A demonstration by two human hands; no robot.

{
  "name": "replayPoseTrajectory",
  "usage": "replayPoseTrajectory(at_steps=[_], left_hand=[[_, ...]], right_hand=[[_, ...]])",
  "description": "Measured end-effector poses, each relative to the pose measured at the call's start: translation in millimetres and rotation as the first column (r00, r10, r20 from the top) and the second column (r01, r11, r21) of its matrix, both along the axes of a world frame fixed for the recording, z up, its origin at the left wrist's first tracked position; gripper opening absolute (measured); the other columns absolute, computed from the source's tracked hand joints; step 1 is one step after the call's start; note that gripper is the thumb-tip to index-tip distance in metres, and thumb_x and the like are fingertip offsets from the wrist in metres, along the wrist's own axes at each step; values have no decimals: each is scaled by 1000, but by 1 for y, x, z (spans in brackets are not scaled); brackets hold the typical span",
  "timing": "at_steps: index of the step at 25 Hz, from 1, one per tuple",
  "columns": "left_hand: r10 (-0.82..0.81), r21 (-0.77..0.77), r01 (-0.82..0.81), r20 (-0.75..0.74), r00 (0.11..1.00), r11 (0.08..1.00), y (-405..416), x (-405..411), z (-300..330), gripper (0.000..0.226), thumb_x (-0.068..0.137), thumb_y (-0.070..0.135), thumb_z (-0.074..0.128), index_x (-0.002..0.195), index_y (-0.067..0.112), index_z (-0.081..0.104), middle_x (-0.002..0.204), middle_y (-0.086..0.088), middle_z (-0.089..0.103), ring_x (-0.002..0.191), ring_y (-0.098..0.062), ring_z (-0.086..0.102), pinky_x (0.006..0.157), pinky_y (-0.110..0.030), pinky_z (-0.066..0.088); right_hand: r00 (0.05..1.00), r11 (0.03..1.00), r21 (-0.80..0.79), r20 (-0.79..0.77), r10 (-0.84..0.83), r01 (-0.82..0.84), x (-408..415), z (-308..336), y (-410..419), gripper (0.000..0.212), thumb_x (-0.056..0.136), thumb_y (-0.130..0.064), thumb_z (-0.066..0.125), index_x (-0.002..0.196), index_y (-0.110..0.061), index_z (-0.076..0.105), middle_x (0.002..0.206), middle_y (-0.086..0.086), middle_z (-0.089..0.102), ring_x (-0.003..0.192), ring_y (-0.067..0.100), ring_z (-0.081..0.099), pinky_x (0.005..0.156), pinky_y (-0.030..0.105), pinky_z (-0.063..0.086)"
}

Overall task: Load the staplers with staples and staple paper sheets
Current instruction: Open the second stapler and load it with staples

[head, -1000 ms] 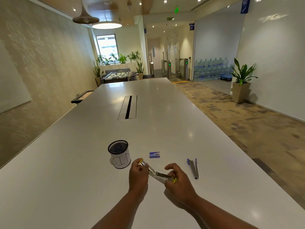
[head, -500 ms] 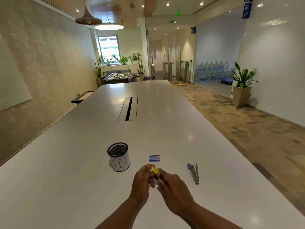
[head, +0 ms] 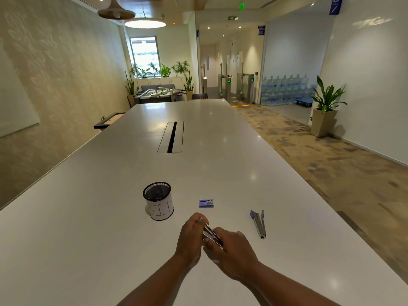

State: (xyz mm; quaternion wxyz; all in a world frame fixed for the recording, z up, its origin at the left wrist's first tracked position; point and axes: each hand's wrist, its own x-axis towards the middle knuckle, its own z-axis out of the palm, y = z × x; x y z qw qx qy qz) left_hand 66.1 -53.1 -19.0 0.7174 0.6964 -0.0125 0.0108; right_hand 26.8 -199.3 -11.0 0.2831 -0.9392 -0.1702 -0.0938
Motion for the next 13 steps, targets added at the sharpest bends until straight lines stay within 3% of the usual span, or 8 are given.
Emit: replayPoseTrajectory(at_steps=[4, 7, 10, 13], left_hand=[[72, 3, -72, -39, 997, 997, -1, 0, 2, 40, 106, 28, 47, 68, 18, 53, 61, 2, 48, 55, -13, 44, 56, -32, 37], [87, 114, -86, -7, 996, 990, -4, 0, 6, 42, 107, 31, 47, 68, 15, 51, 56, 3, 47, 53, -14, 45, 55, -34, 38], [99, 248, -107, 47, 994, 963, -3, 1, 8, 43, 107, 31, 46, 67, 16, 51, 57, 3, 50, 54, -14, 48, 56, -34, 41], [103, 284, -117, 64, 993, 952, -3, 1, 8, 42, 107, 28, 45, 68, 15, 52, 59, -1, 51, 56, -14, 49, 55, -30, 41]], right_hand=[[1000, 1000, -14, -3, 17, -17, -2, 0, -1, 44, 94, -61, 31, 85, -22, 51, 65, -6, 57, 59, 24, 52, 72, 39, 44], [1000, 1000, 7, -8, 25, -25, -1, 0, -3, 46, 95, -63, 35, 82, -22, 52, 63, -4, 56, 58, 24, 52, 65, 36, 40], [999, 999, -32, 13, 39, -39, -3, 1, -2, 60, 95, -73, 26, 84, -22, 55, 64, -5, 54, 58, 23, 51, 64, 34, 36], [999, 999, -21, 21, 48, -47, -2, 0, -2, 55, 97, -70, 28, 80, -21, 50, 61, -5, 49, 56, 24, 48, 62, 32, 31]])
